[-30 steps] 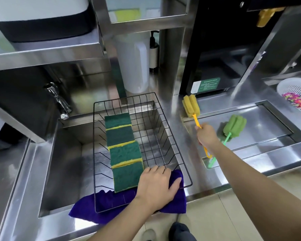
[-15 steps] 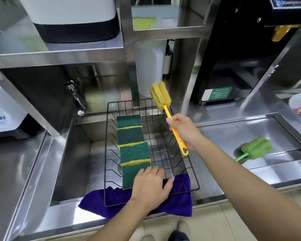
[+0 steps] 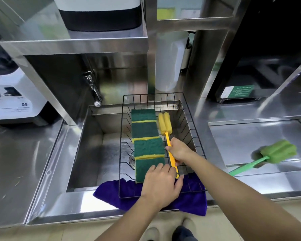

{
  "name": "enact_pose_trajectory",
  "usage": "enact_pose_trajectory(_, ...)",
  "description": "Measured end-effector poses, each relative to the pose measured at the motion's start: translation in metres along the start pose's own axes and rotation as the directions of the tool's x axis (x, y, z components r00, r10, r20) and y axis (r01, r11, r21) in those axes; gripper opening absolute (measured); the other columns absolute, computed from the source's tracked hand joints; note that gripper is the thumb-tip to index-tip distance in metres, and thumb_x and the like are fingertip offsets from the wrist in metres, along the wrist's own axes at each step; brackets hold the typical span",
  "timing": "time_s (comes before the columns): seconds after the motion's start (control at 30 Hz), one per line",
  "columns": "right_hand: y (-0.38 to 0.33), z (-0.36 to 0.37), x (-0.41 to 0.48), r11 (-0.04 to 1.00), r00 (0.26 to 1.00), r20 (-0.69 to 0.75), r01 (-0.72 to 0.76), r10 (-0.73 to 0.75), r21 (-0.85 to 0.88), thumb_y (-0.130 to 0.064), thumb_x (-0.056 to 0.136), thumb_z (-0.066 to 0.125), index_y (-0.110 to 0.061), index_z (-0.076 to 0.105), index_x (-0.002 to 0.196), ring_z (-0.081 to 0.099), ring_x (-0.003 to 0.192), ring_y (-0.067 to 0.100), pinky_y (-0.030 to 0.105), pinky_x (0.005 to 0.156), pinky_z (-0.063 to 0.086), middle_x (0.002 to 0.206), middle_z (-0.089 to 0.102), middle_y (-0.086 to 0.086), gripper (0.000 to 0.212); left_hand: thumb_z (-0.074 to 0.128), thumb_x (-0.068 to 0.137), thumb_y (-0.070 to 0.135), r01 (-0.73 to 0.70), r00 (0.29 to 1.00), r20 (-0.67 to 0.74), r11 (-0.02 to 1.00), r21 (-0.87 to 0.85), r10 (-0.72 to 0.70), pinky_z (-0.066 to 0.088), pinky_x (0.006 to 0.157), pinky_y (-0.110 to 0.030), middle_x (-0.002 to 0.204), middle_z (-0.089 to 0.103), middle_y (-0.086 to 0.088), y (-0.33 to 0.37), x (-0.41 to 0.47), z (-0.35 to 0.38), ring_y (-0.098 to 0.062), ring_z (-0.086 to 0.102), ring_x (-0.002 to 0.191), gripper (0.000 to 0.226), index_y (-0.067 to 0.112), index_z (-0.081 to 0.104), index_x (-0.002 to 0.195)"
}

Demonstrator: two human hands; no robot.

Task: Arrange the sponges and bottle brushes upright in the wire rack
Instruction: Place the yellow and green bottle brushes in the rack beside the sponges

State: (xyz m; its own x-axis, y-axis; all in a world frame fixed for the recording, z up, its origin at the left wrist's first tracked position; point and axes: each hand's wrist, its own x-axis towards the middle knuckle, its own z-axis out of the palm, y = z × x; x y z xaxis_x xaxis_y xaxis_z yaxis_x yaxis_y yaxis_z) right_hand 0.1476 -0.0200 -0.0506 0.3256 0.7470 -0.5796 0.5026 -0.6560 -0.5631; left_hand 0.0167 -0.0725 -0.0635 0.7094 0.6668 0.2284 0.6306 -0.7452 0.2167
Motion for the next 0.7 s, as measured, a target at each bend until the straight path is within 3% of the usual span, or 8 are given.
enact_pose_trajectory(0.13,0.001,0.011,0.006,0.993,0.995,0.014,0.095,-0.094,-0.069,-0.017,0.097,0.043,-0.008,0.052,0.090,0.062,0.093,0.031,0.029,0.069,0.043,0.101,0.064,0.016,0.014,0.040,0.086,0.041,-0.004,1.000,0.023,1.000,0.012,0.004,0.043,0.056,-0.030,0.065,0.063,-0.002,0.000,0.000,0.001,-0.021,0.056,0.062,0.041,0.012,0.068,0.084)
enact_pose_trajectory(0.23,0.001,0.013,0.005,0.987,0.991,0.023,0.132,-0.130,-0.088,-0.015,0.096,0.042,-0.016,0.046,0.068,0.058,0.087,0.025,0.028,0.066,0.040,0.103,0.065,0.015,0.028,0.040,0.086,0.041,0.000,0.999,0.034,1.000,-0.001,0.000,0.043,0.057,-0.030,0.065,0.063,-0.002,0.001,0.000,0.002,-0.021,0.056,0.063,0.041,0.012,0.068,0.081)
enact_pose_trajectory(0.33,0.001,0.018,0.011,0.976,0.994,0.004,0.106,-0.107,-0.190,-0.011,0.093,0.042,-0.006,0.059,0.096,0.062,0.102,0.034,0.031,0.073,0.045,0.115,0.065,0.017,0.018,0.041,0.086,0.040,0.000,0.999,0.032,1.000,-0.002,0.000,0.043,0.057,-0.031,0.065,0.063,-0.003,0.002,0.000,0.001,-0.021,0.056,0.062,0.039,0.011,0.067,0.079)
enact_pose_trajectory(0.43,-0.004,0.019,0.011,0.943,0.998,-0.026,0.037,-0.049,-0.330,-0.007,0.089,0.042,-0.003,0.058,0.114,0.060,0.111,0.035,0.037,0.084,0.049,0.121,0.063,0.018,0.029,0.042,0.084,0.039,-0.001,1.000,0.018,1.000,-0.004,0.001,0.041,0.054,-0.030,0.062,0.061,-0.004,0.002,0.001,0.000,-0.022,0.054,0.059,0.036,0.012,0.063,0.070)
enact_pose_trajectory(0.57,-0.003,0.010,0.013,0.935,0.999,0.012,0.045,-0.043,-0.353,-0.013,0.091,0.043,-0.006,0.063,0.100,0.063,0.100,0.032,0.035,0.078,0.049,0.112,0.067,0.016,0.023,0.043,0.084,0.039,-0.006,1.000,0.015,1.000,-0.003,0.006,0.041,0.053,-0.029,0.060,0.060,-0.003,0.001,0.001,-0.001,-0.021,0.053,0.057,0.037,0.013,0.061,0.064)
enact_pose_trajectory(0.63,0.001,0.007,0.009,0.946,0.997,0.029,0.073,-0.067,-0.316,-0.020,0.093,0.045,-0.009,0.056,0.076,0.060,0.080,0.027,0.029,0.062,0.044,0.088,0.067,0.010,0.023,0.042,0.083,0.039,-0.001,1.000,0.026,1.000,-0.010,0.001,0.042,0.053,-0.030,0.060,0.059,-0.003,0.001,0.001,-0.002,-0.022,0.054,0.058,0.037,0.013,0.061,0.064)
enact_pose_trajectory(0.7,0.003,0.002,0.001,0.961,0.994,0.078,0.094,-0.076,-0.260,-0.024,0.095,0.046,-0.010,0.050,0.071,0.052,0.064,0.020,0.025,0.050,0.037,0.069,0.054,0.003,0.028,0.042,0.083,0.040,-0.001,0.999,0.038,1.000,-0.016,0.002,0.043,0.053,-0.031,0.061,0.060,-0.003,0.002,0.002,-0.003,-0.022,0.054,0.058,0.036,0.014,0.060,0.066)
